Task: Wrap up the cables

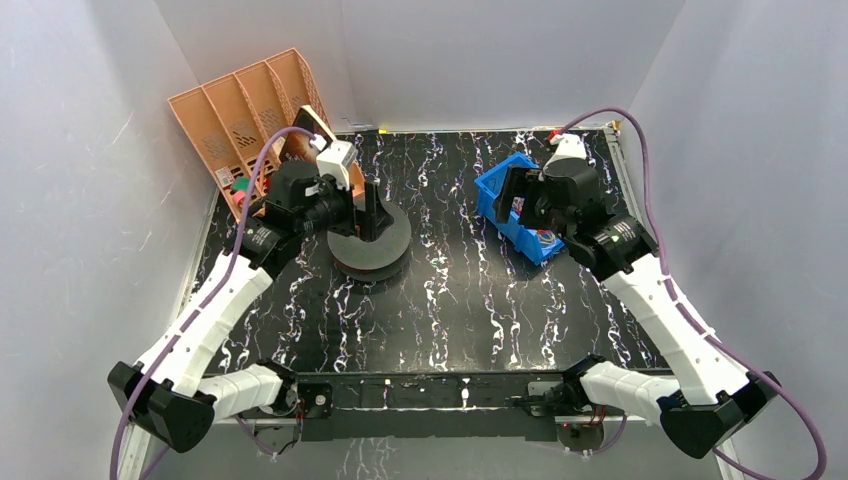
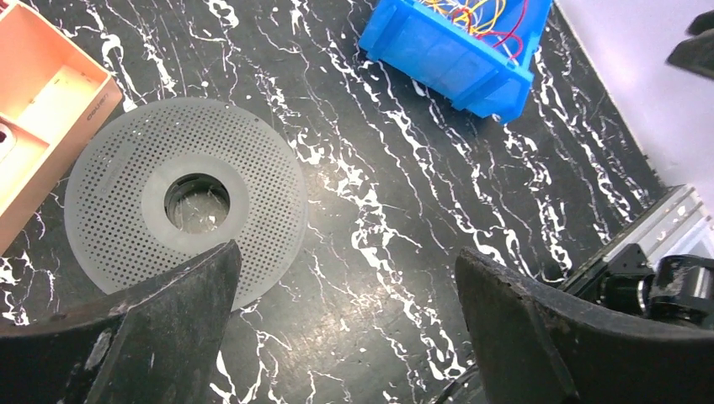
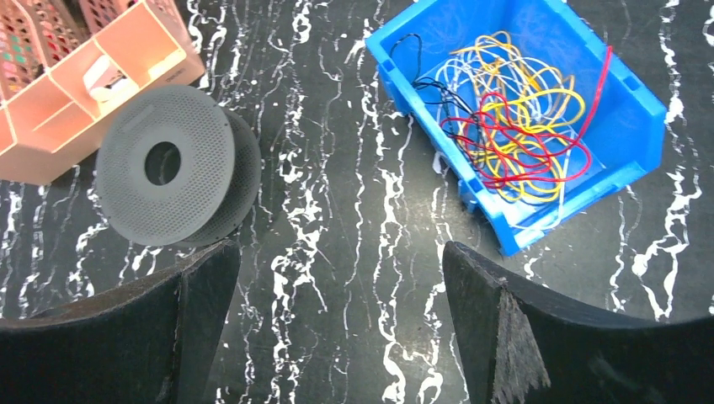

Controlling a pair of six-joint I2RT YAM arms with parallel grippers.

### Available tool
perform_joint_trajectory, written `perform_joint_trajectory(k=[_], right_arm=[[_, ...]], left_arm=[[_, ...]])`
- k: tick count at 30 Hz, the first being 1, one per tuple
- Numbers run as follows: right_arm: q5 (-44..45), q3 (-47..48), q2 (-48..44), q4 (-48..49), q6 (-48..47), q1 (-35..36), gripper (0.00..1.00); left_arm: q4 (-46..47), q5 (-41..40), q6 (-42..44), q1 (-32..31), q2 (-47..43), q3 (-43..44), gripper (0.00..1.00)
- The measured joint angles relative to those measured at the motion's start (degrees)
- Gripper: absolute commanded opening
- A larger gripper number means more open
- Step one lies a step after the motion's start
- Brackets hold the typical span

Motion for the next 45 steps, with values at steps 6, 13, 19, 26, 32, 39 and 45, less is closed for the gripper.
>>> perform_joint_trajectory(k=[6,13,19,26,32,39,45], right_arm=[[3.5,0.09,0.35,-1.99,-1.77,0.0,0.98],[7.08,-0.52,3.21,-2.29,-6.47,0.0,0.98],[9.66,-2.67,8.11,0.11,-10.47,-0.07,0.98],[6.32,-4.42,13.16,5.35,-14.78,-2.91,0.95],[0.7,-4.42,20.7,7.52,-16.96,-7.32,0.91],[-3.45,-4.07,28.2,8.33,-18.36,-10.69,0.78],[-6.6,-2.32,32.35,8.44,-18.58,-11.06,0.54]], left_arm=[[2.25,-0.04,2.19,0.0,-0.33,-6.67,0.98],[4.31,0.24,2.03,0.0,-1.46,-11.39,0.98],[5.4,-1.38,2.05,0.0,-3.41,-12.07,0.98],[5.22,-4.39,2.08,0.0,-3.65,-12.24,0.98],[4.63,-5.79,2.08,0.0,-3.65,-12.35,0.98],[4.61,-6.16,2.08,0.0,-3.69,-12.35,0.98],[4.44,-6.58,2.08,0.0,-4.22,-12.35,0.99]])
